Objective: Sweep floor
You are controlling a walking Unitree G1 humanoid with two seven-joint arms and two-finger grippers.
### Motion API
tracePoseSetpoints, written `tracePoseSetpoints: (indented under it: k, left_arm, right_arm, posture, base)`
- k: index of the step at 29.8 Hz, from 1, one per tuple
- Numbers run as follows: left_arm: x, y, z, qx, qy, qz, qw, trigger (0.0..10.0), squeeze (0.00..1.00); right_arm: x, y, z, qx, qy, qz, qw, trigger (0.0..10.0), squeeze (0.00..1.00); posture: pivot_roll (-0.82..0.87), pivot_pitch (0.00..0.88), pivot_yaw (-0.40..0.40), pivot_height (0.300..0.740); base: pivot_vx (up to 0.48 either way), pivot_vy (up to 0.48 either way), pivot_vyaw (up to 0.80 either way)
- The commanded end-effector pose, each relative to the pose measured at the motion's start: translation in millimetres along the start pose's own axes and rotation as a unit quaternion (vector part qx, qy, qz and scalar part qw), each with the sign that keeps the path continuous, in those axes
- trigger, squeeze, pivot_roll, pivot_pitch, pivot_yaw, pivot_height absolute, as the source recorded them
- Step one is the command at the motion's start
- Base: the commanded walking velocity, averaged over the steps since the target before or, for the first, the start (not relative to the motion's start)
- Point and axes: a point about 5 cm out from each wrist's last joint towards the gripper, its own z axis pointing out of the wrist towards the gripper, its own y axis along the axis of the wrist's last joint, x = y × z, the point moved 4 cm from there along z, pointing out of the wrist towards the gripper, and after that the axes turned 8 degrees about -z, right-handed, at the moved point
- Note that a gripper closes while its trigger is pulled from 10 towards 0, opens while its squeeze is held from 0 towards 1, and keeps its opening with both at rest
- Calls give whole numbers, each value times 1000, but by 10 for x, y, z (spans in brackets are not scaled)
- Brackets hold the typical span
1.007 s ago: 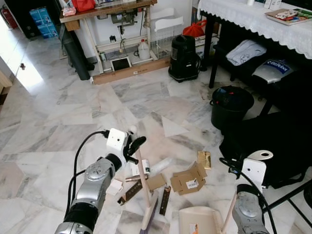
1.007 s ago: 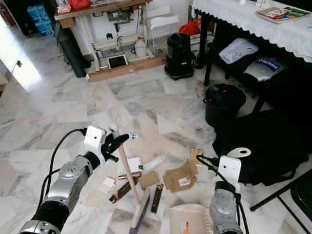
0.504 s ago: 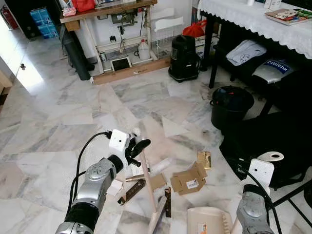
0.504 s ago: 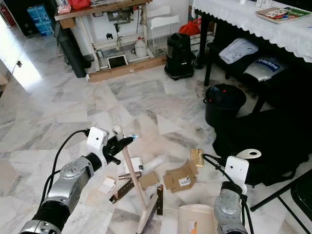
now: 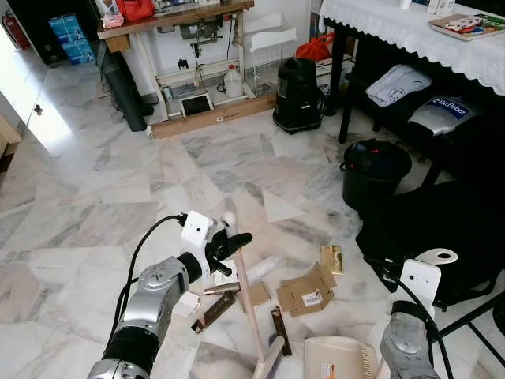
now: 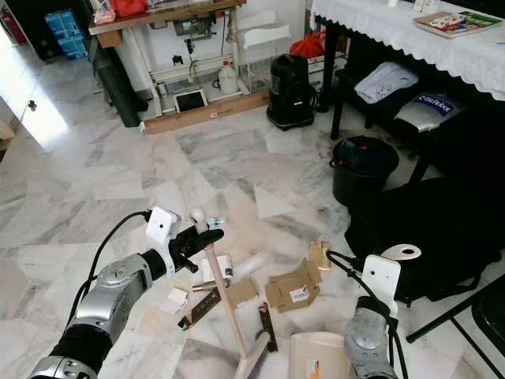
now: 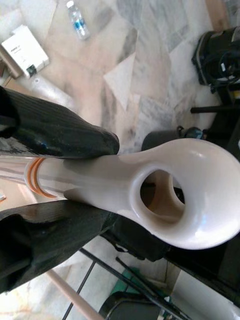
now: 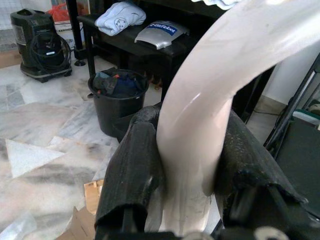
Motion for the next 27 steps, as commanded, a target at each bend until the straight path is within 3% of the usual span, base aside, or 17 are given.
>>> tracePoseSetpoints:
  k: [1, 11, 19, 27]
  left_arm:
    - [-25, 69, -23, -5, -16, -7, 1000, 10000, 0]
    - [-13, 202, -55, -15, -20, -2, 1000, 10000, 0]
    - [77, 592, -137, -63, -5, 32, 998, 10000, 0]
    - [125, 578, -123, -67, 16, 49, 996, 10000, 0]
  right_arm:
    - [63, -30, -31, 9, 9, -1, 1000, 10000, 0]
    - [70, -30, -29, 10, 11, 0, 1000, 10000, 0]
    - [80, -22, -26, 8, 13, 1, 1000, 10000, 0]
    - [104, -13, -25, 9, 16, 2, 1000, 10000, 0]
  posture:
    - [-80, 10, 125, 740]
    - [-79, 9, 124, 740]
    - [-77, 7, 122, 740]
    - [-76, 0, 122, 740]
  base:
    - [0, 0, 0]
    - [0, 0, 0]
    - [0, 0, 0]
    - [0, 0, 0]
